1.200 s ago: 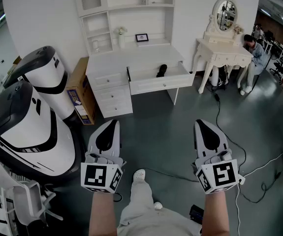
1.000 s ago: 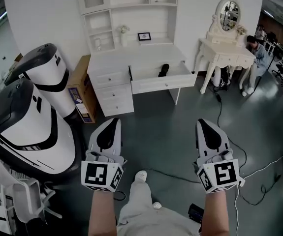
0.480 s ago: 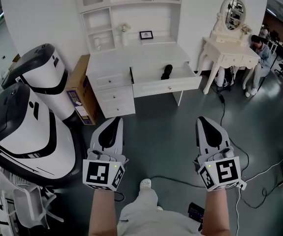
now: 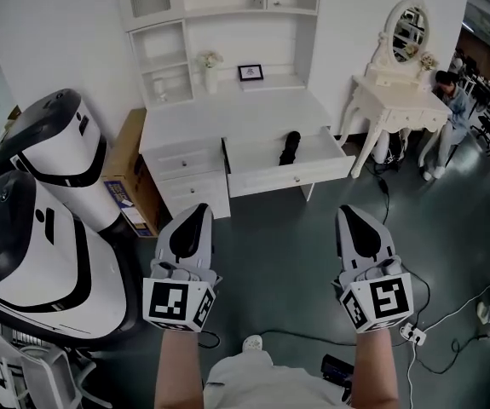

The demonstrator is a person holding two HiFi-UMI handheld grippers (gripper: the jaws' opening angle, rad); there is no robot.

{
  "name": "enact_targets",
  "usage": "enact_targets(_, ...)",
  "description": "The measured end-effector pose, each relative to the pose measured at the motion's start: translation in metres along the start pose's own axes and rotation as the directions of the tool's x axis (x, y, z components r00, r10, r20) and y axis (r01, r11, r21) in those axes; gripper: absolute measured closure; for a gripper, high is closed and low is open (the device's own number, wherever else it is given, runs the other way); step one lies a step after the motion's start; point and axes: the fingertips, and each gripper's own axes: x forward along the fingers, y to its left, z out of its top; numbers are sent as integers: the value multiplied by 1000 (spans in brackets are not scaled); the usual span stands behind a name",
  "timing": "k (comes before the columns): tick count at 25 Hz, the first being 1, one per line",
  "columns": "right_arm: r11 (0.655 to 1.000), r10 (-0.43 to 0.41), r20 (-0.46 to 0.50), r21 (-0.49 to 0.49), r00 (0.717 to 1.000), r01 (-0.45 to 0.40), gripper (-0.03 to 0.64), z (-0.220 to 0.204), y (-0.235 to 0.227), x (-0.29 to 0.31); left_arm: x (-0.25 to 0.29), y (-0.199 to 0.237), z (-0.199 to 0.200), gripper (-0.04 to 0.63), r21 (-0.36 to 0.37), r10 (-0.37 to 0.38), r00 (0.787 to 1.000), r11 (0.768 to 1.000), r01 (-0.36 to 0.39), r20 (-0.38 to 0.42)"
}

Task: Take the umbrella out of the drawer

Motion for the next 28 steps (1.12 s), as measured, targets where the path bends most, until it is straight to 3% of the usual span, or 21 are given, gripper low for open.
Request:
enact_targets(8,1000,-19,-15,16,1000,19,609,-11,-4,60,44,41,-15,584,4,-20,1000,1000,20,-8)
enact_targets(28,999,-30,-11,27,999,31,609,-42,-50,161,131,82,-52,584,1,-11,1000,1000,11,-1)
